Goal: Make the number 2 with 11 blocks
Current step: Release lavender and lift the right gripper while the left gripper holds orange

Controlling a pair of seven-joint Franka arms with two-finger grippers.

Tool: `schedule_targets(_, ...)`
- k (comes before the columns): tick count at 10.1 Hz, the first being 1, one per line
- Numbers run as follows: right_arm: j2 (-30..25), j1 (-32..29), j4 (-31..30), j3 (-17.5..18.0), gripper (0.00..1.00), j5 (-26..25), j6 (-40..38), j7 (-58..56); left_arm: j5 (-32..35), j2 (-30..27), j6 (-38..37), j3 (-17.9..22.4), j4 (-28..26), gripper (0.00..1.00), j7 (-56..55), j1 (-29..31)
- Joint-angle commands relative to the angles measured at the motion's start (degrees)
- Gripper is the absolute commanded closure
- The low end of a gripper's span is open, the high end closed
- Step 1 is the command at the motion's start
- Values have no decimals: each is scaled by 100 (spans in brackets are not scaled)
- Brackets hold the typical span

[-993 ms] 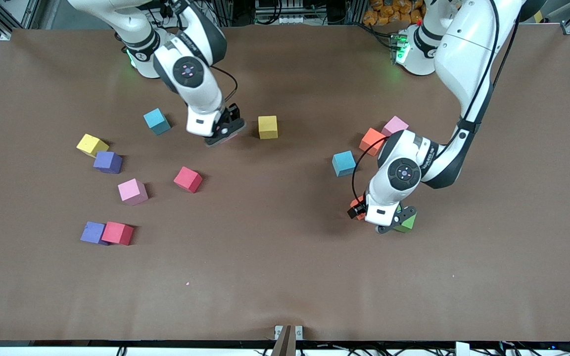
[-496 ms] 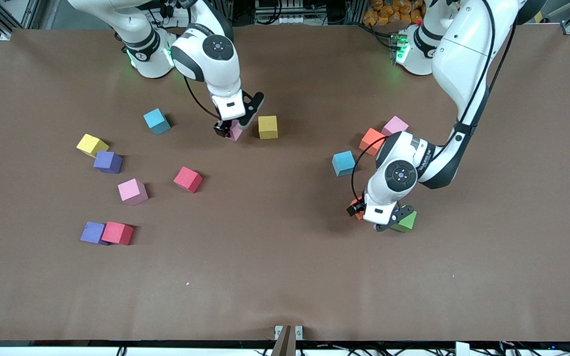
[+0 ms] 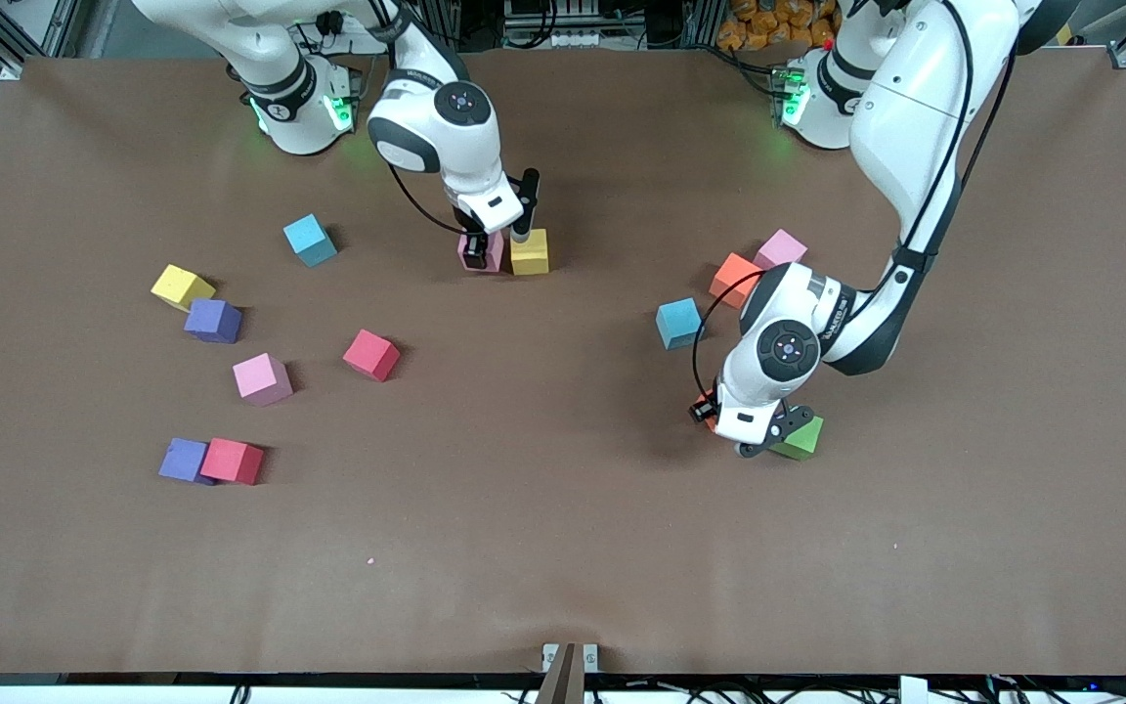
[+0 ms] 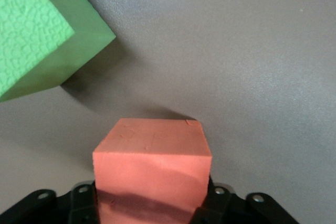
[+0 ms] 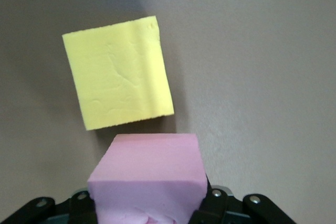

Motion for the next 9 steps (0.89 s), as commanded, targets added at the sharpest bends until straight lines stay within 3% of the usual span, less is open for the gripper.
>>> schedule_targets(1, 413, -42, 357, -33, 57, -181, 25, -337, 182, -169, -5, -49, -21, 65, -128, 95)
schedule_targets(9, 598, -15, 349, -16, 55, -181, -19, -328, 103, -574, -190, -67, 14, 64, -136, 367)
